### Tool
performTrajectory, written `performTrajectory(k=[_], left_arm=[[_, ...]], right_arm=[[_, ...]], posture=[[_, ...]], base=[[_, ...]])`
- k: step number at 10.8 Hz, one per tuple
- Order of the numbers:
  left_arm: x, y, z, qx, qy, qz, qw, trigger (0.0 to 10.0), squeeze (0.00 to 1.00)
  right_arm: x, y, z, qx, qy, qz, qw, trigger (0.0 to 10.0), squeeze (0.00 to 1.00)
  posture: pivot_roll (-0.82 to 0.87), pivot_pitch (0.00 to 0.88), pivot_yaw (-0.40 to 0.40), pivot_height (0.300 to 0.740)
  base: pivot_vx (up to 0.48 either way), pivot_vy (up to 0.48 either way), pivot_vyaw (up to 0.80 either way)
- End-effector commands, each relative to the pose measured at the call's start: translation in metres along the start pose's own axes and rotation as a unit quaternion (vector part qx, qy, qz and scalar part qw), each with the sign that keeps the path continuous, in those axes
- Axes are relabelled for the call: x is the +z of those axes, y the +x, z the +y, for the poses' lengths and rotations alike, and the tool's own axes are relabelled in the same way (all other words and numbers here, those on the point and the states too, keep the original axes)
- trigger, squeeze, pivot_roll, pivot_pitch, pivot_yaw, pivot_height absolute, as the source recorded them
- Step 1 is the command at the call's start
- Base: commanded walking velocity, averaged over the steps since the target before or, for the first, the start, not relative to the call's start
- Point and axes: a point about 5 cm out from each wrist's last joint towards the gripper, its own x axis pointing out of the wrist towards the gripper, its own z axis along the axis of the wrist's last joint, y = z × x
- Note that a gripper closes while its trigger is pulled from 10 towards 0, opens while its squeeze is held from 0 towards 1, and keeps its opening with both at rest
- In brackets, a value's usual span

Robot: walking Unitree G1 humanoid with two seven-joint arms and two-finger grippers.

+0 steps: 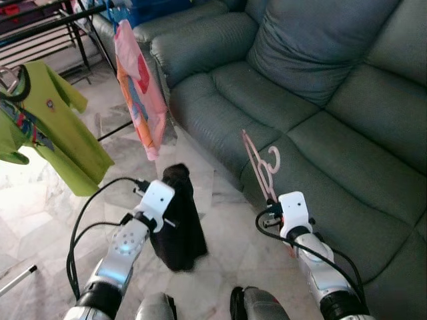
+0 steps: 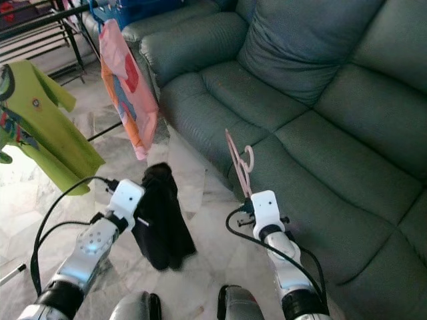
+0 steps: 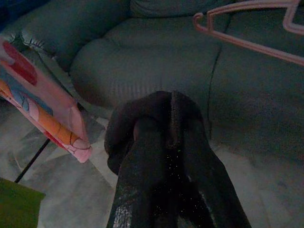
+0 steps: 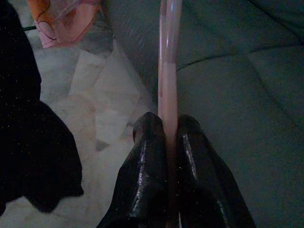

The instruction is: Hang hanger

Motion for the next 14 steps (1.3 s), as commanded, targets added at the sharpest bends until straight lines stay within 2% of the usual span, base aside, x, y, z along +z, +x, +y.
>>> performTrajectory(k=[1, 3, 5, 10, 12, 14], left_arm=[[0.005, 0.001, 0.007, 0.014, 0.001, -0.017, 1.0, 10.0, 0.0], [0.002, -0.001, 0.007, 0.03, -0.014, -0.018, 0.999, 10.0, 0.0], [-0.003, -0.009, -0.003, 0.025, -0.02, -0.019, 0.999, 10.0, 0.0], [-0.003, -0.01, -0.003, 0.03, -0.029, -0.023, 0.999, 10.0, 0.0], [-0.002, -0.012, -0.001, 0.033, -0.046, -0.033, 0.998, 10.0, 0.0], [-0.002, -0.012, -0.001, 0.032, -0.052, -0.036, 0.997, 10.0, 0.0]], right_arm=[[-0.007, -0.003, 0.001, 0.004, -0.004, 0.009, 1.0, 10.0, 0.0], [0.001, 0.001, 0.0, 0.011, -0.015, -0.007, 1.0, 10.0, 0.0], [0.009, 0.008, -0.006, 0.008, -0.018, -0.011, 1.0, 10.0, 0.0], [0.003, 0.004, -0.004, 0.018, -0.024, -0.003, 1.0, 10.0, 0.0], [0.001, 0.003, -0.005, 0.02, -0.03, 0.0, 0.999, 10.0, 0.0], [0.001, 0.003, -0.006, 0.025, -0.034, 0.005, 0.999, 10.0, 0.0]], posture=[[-0.02, 0.062, 0.015, 0.74], [0.0, 0.065, -0.012, 0.74], [0.02, 0.079, -0.025, 0.74], [0.01, 0.104, -0.036, 0.74], [0.01, 0.109, -0.045, 0.74], [0.01, 0.11, -0.055, 0.74]], base=[[0.0, 0.0, 0.0], [0.0, 0.0, 0.0], [0.0, 0.0, 0.0], [0.0, 0.0, -0.2], [0.0, 0.0, 0.0], [0.0, 0.0, -0.66]])
